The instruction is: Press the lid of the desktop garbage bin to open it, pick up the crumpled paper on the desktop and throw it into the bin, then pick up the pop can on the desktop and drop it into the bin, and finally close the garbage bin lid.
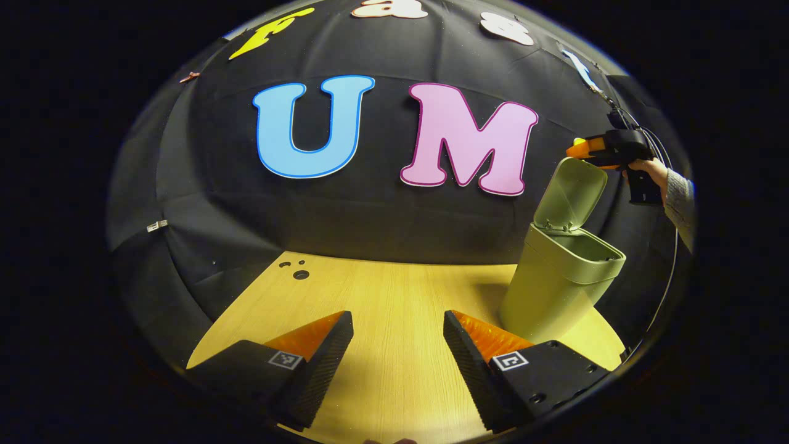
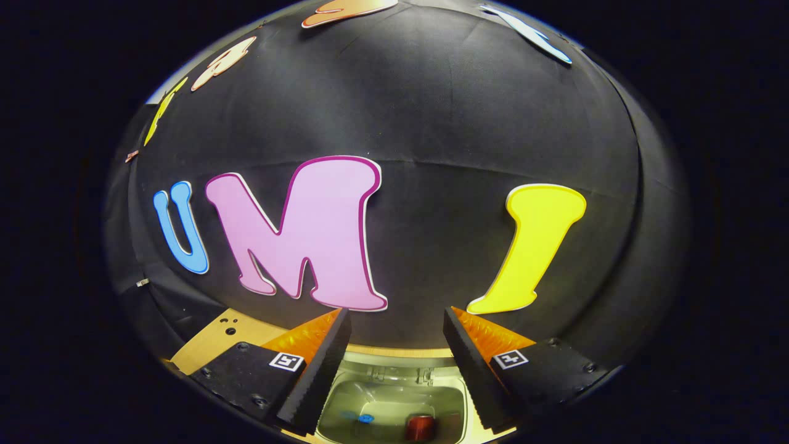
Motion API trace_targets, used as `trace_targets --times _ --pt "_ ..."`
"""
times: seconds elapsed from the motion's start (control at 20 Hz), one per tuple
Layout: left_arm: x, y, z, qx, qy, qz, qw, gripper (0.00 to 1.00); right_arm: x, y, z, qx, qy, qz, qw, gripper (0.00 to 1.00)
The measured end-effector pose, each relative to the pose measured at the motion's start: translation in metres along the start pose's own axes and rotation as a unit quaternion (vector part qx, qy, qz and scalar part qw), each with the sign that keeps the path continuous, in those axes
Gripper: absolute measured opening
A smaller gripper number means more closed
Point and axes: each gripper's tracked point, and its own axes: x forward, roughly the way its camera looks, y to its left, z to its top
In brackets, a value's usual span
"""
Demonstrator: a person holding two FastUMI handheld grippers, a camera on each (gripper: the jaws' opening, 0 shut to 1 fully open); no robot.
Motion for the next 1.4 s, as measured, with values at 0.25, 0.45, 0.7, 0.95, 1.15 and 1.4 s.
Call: trace_targets --times 0.25,0.45,0.7,0.95,1.15,1.4 --pt "-0.002 -0.006 0.000 0.005 -0.001 -0.013 1.000 0.96 -0.024 0.005 -0.026 0.006 0.018 0.010 1.000 0.95" --pt "-0.005 -0.010 -0.002 0.008 -0.001 -0.021 1.000 0.96 -0.040 0.008 -0.053 0.004 0.038 0.013 0.999 0.95" --pt "-0.011 -0.012 -0.003 0.011 -0.001 -0.025 1.000 0.96 -0.056 0.012 -0.084 -0.006 0.062 0.015 0.998 0.95" --pt "-0.015 -0.012 -0.007 0.011 0.001 -0.024 1.000 0.96 -0.068 0.018 -0.112 -0.005 0.086 0.024 0.996 0.95" --pt "-0.019 -0.013 -0.009 0.012 0.002 -0.025 1.000 0.96 -0.075 0.026 -0.140 -0.001 0.109 0.032 0.994 0.95" --pt "-0.021 -0.015 -0.011 0.013 0.005 -0.025 1.000 0.96 -0.083 0.027 -0.170 -0.009 0.138 0.036 0.990 0.95"
